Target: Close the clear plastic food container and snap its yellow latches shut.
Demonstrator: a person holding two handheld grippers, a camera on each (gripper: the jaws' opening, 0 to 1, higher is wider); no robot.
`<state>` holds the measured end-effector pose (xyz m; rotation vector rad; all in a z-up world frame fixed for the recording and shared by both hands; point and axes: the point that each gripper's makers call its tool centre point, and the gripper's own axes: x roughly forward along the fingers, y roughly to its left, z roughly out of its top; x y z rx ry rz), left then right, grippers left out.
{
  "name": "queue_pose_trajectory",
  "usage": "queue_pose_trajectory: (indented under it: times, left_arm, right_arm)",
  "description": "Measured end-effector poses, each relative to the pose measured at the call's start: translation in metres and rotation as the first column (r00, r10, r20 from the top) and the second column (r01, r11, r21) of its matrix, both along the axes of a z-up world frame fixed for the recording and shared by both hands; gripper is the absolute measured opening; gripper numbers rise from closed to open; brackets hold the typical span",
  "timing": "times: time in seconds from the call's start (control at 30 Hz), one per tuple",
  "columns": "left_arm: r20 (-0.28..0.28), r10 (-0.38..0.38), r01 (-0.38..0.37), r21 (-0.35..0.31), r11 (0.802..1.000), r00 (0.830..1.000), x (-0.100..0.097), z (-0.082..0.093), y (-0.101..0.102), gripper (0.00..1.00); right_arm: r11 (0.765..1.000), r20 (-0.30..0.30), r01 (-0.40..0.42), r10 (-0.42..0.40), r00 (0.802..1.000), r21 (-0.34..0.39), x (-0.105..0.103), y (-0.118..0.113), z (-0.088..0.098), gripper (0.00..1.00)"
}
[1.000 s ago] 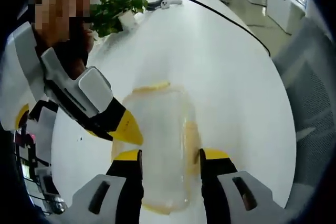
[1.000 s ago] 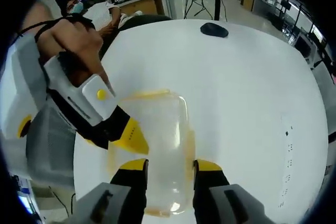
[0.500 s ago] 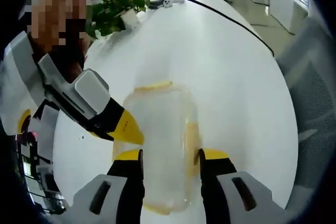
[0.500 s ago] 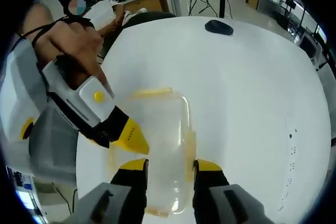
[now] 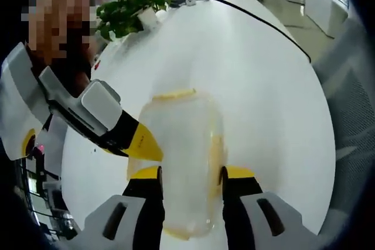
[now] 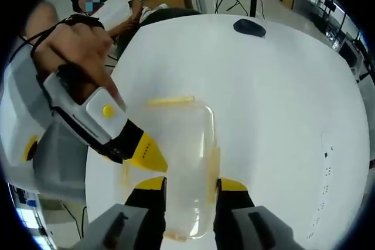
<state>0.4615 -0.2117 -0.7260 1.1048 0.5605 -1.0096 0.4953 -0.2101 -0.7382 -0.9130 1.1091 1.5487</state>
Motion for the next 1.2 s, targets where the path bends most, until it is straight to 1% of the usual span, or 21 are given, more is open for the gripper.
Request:
queue_pose_trajectory:
  times: [0.03,0.07,0.1,0.13,0.17,0.23,0.57,0.87,1.03,1.2]
  left_arm:
    - [-0.129,0.013,-0.018,-0.035,0.999,0.992,-0.021,-0.013,-0.005,0.33]
    - [-0.105,0.008,-0.011,-0.025,1.0,0.994,-0.015,-0.01,-0.005,0.33]
    - [-0.105,0.005,-0.008,-0.026,1.0,0.994,-0.015,-0.01,-0.005,0.33]
    - [-0.116,0.005,-0.009,-0.034,0.999,0.993,-0.019,-0.012,-0.006,0.32]
    - [-0.108,-0.003,-0.001,-0.034,0.999,0.994,-0.02,-0.012,-0.007,0.32]
    - [-0.113,0.001,-0.006,-0.045,0.999,0.994,-0.02,-0.012,-0.007,0.32]
    - [-0.109,-0.007,0.002,-0.051,0.999,0.994,-0.024,-0.012,-0.01,0.33]
    - [-0.103,-0.01,0.005,-0.052,0.999,0.995,-0.024,-0.012,-0.009,0.34]
    - [-0.098,-0.016,0.011,-0.047,0.999,0.995,-0.026,-0.011,-0.011,0.35]
    - [-0.107,-0.014,0.009,-0.051,0.999,0.994,-0.024,-0.01,-0.009,0.36]
  right_arm:
    - [1.0,-0.005,0.002,-0.002,1.0,-0.004,0.001,0.001,0.0,0.29]
    - [1.0,-0.006,-0.007,0.007,1.0,-0.006,0.001,0.001,-0.001,0.28]
    - [1.0,-0.039,-0.024,0.023,0.999,-0.011,-0.005,0.002,-0.001,0.27]
    - [1.0,-0.047,0.006,-0.006,0.999,0.0,-0.006,0.006,-0.001,0.27]
    - [1.0,-0.054,-0.009,0.009,0.999,-0.008,-0.004,0.006,-0.001,0.27]
    - [1.0,-0.056,-0.019,0.019,0.998,-0.008,-0.004,0.004,-0.001,0.27]
    - [1.0,-0.055,-0.006,0.006,0.998,-0.001,-0.004,-0.001,0.0,0.29]
    - [1.0,-0.06,0.003,-0.002,0.998,0.007,-0.003,-0.002,-0.001,0.3]
    - [1.0,-0.045,-0.001,0.001,0.999,0.003,-0.003,-0.002,0.001,0.31]
    - [1.0,-0.029,0.001,-0.001,1.0,0.008,-0.003,-0.003,0.002,0.31]
